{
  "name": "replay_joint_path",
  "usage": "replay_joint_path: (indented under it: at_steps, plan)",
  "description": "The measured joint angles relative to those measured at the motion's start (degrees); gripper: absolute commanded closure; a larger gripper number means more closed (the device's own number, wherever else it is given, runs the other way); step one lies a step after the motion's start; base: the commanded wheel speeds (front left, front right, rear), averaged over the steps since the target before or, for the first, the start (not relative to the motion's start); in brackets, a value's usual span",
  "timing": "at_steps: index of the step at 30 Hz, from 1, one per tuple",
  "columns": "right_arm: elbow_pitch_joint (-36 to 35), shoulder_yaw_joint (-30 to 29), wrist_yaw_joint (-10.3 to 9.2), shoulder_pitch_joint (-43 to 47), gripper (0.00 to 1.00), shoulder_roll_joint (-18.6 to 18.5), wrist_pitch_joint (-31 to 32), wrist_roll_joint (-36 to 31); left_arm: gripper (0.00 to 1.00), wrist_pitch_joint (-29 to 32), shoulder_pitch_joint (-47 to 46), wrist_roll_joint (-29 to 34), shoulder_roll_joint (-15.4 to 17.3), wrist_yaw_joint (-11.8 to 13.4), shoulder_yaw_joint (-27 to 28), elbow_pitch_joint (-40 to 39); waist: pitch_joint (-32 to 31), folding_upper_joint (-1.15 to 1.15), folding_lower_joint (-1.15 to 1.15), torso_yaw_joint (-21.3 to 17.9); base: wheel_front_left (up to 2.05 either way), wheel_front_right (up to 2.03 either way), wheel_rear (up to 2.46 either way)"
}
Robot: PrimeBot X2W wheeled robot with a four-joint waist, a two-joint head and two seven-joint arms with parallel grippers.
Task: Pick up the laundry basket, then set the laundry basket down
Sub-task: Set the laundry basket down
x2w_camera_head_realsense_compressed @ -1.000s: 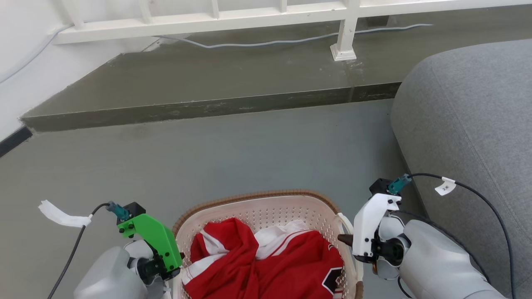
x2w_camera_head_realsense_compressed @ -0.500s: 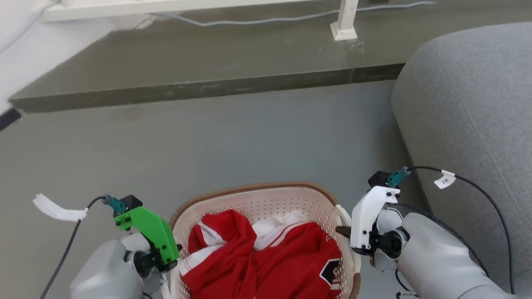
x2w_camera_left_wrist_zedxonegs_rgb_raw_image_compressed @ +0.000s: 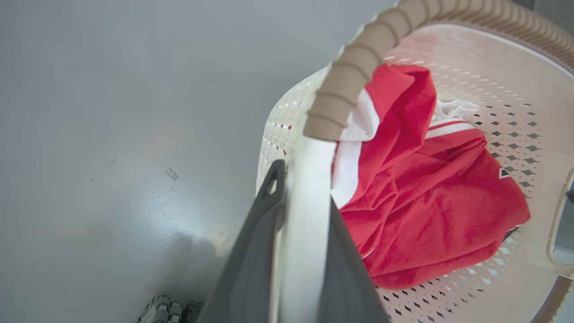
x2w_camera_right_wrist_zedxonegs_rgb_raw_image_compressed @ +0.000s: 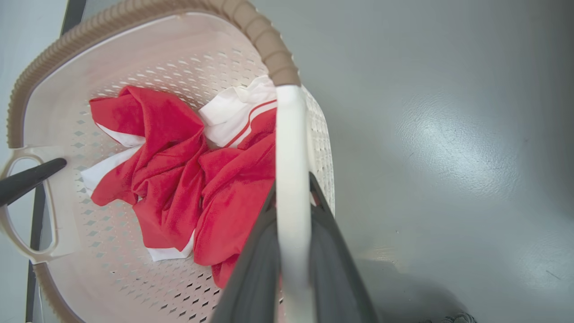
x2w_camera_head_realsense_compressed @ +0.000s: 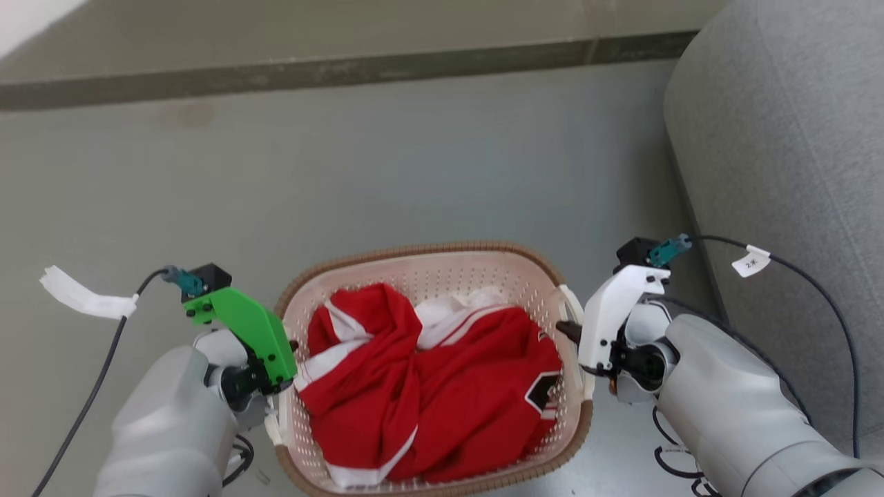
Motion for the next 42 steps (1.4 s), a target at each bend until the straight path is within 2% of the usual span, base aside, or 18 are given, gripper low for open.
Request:
replay_joint_path:
  at_steps: [8, 22, 42]
  plan:
    - [-0.26, 0.25, -0.67, -2.3, 1.0, -0.11, -3.31, -0.78, 1.0, -2.41, -2.4, 0.6, 0.0, 0.0, -0.35, -0.88, 5.03, 0.0, 0.0, 0.13, 0.0, 0.0, 0.0]
    - [-1.46, 1.57, -1.67, -6.41, 1.0, -0.25, -13.34, -4.28, 1.0, -9.84, -6.43, 3.88, 0.07, 0.0, -2.01, -1.99, 16.98, 0.0, 0.01, 0.62, 0.0, 0.0, 0.0]
    - [-0.66, 2.03, -1.67, -12.63, 1.0, -0.25, -22.18, -6.33, 1.0, -21.72, -11.99, 7.84, 0.96, 0.09, -3.66, -3.08, 30.64, 0.0, 0.01, 0.98, 0.0, 0.0, 0.0]
